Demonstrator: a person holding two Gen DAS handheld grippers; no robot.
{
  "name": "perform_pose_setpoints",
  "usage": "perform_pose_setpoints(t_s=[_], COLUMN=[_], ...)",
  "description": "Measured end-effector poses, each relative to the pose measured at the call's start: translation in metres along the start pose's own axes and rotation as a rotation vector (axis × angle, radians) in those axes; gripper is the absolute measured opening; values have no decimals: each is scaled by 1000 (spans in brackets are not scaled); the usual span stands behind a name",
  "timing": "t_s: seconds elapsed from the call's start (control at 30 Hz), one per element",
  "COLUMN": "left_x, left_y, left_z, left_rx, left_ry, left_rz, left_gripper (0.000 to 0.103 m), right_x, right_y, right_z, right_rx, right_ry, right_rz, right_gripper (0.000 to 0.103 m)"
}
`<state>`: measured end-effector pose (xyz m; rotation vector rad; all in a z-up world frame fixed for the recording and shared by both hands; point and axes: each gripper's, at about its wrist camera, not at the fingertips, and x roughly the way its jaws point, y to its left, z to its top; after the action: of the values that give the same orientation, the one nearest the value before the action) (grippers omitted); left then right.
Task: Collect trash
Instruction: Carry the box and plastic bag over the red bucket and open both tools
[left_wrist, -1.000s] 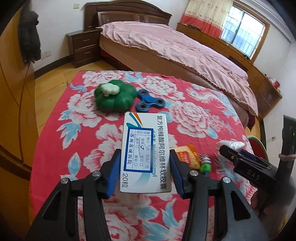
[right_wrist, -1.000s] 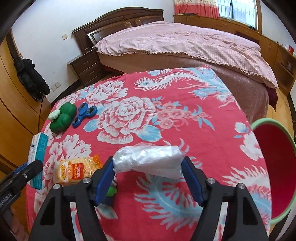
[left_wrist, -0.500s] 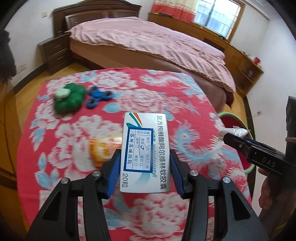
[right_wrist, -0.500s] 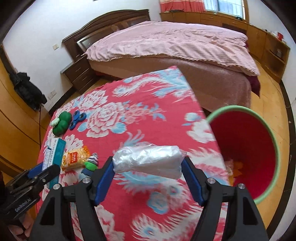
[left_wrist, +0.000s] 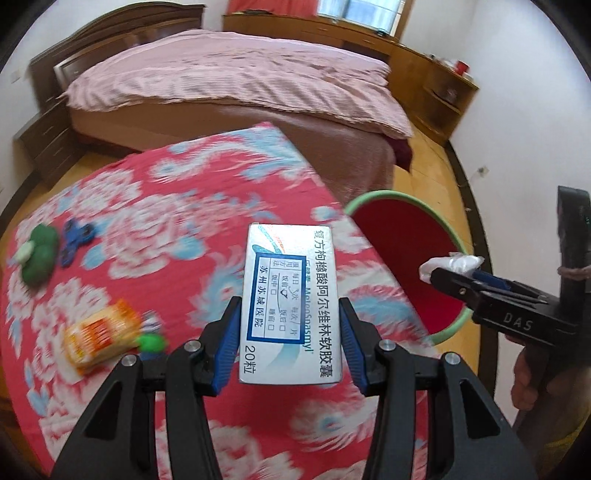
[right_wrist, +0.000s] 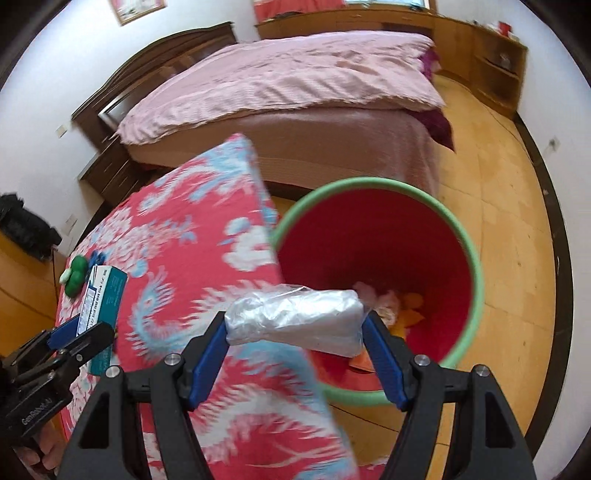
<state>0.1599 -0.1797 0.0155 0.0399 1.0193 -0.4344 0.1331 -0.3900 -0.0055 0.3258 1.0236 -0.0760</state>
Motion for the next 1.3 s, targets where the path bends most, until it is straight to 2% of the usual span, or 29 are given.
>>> perform_pose_setpoints(t_s=[0.27,0.43,0.67,0.73,0.83,0.97,1.3], left_x=[48,77,100,101,102,98,67], left_y=[-53,-79,-103,-104,-103,-98,-70], left_z=[28,40,54,54,55,57,48], left_rx=[78,125,151,151,137,113,57], left_ry=[49,62,56,55,48,36,-6], left_rz=[-53,-63,-103,-105,-112,-123,-95], left_gripper=[51,51,51,51,58,58,58], right_x=[18,33,38,37,34,23,-3], right_y=[-70,-98,-117,-119,-119,-118,-103], right_z=[10,16,17,16,18,19,10], right_rx=[118,177,196,199,195,189,151], right_ry=[46,80,29,24,5,-27,-89], right_rz=[-10,-8,-17,3,5,17,3], right_gripper=[74,75,80,82,86,86,86])
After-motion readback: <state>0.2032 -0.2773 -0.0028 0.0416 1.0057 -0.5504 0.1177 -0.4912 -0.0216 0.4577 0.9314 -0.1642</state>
